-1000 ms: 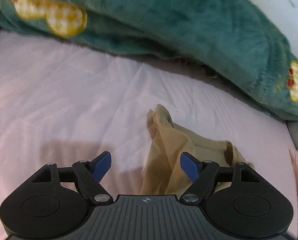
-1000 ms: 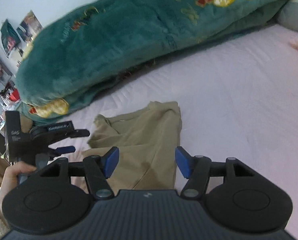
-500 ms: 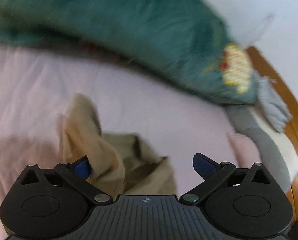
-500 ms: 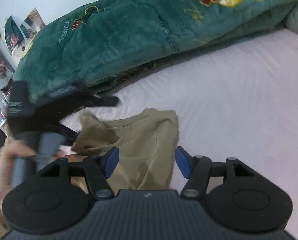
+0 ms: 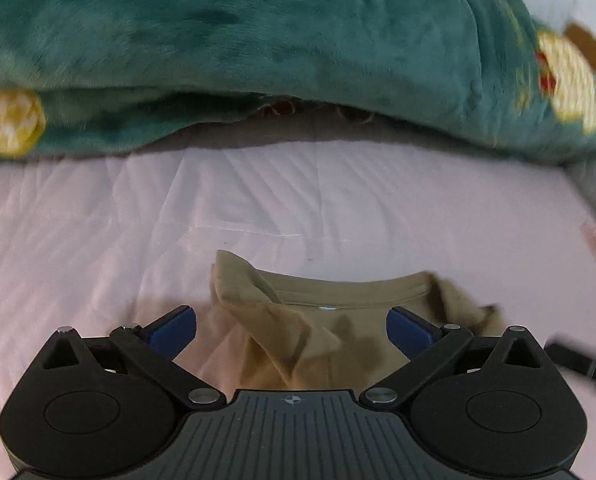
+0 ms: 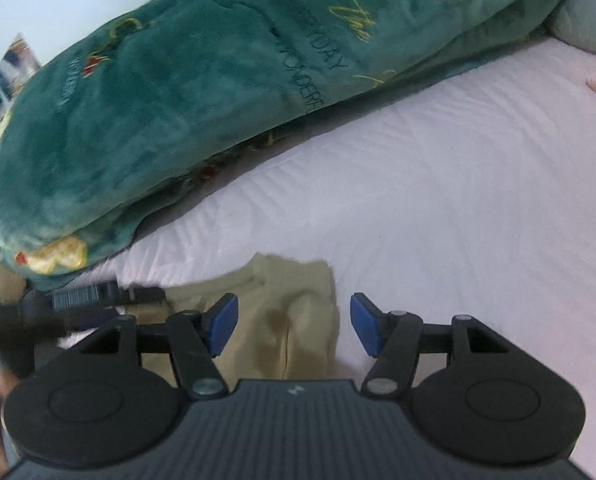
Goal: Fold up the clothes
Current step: 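Carry the hem toward the collar and grasp the collar with both grippers, then lay the folded shirt down and open both grippers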
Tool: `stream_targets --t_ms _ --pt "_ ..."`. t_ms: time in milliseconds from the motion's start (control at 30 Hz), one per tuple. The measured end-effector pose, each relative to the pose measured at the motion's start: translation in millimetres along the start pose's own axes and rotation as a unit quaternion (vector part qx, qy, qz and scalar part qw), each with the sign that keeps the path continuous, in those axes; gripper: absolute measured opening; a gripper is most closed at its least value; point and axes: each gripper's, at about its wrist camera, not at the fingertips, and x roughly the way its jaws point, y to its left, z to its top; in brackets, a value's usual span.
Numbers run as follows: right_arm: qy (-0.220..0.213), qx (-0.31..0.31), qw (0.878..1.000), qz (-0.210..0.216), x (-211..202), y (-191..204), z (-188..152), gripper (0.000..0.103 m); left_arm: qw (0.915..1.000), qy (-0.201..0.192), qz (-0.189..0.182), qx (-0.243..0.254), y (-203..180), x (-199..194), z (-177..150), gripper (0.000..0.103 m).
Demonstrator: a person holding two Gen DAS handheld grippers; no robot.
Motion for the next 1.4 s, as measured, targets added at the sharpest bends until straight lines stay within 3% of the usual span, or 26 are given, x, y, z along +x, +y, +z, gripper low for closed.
stream_targets --t_ms 67,200,300,367,433,500,533,567,667,933,1100,1233,1400 --pt "0.013 -0.013 1.0 -0.013 15.7 3.2 4.4 0.062 0.9992 -0.005 0.029 0.029 -7.2 8.8 -6.1 0.101" --pt "0.039 -0.054 0.998 -0.012 43.7 15.2 -0.8 0.062 0.9974 -0.004 0.047 0.055 -7.1 21.1 -31.1 0.1" --pt "0.054 -0.078 0.995 -0.022 61.9 20.8 -9.3 0.059 0.9952 -0.053 0.044 0.069 -0.9 18.1 -50.4 0.101" --pt "0.059 -0.089 0.994 -0.03 70.6 21.4 -13.9 0.053 0.9938 -0.073 0.041 0.073 1.0 17.2 -57.3 0.101" --pt "0.052 -0.098 0.993 -0.033 71.4 22.0 -14.7 0.034 0.993 -0.082 0.041 0.075 0.2 18.9 -59.2 0.099" --pt "0.055 -0.116 0.991 -0.036 71.7 24.3 -14.8 0.017 0.993 -0.086 0.033 0.074 0.8 19.9 -57.1 0.088" --pt "0.057 -0.12 0.991 -0.031 70.6 25.4 -14.6 0.011 0.993 -0.088 0.025 0.076 -0.1 17.1 -56.9 0.071" --pt "0.051 -0.126 0.99 -0.029 67.5 27.0 -15.2 0.011 0.9929 -0.09 0.017 0.077 -1.0 14.3 -56.7 0.041" --pt "0.035 -0.145 0.989 -0.024 58.1 31.8 -16.9 0.009 0.9917 -0.088 0.003 0.094 -7.7 6.9 -55.9 0.017" --pt "-0.019 -0.175 0.984 0.012 2.7 42.8 -14.9 0.009 0.9885 -0.128 -0.038 0.072 -1.7 -39.8 -60.7 0.011" --pt "-0.055 -0.189 0.98 0.027 -58.9 53.4 -22.5 0.009 0.9802 -0.171 -0.081 0.058 2.0 -106.2 -67.6 0.011" --pt "-0.073 -0.214 0.974 0.03 -115.1 62.6 -41.3 0.009 0.974 -0.189 -0.107 0.064 2.9 -163.2 -91.2 0.011" --pt "-0.063 -0.234 0.97 0.018 -160.3 69.0 -89.4 0.009 0.9705 -0.192 -0.104 0.101 4.6 -221.0 -145.1 0.011"
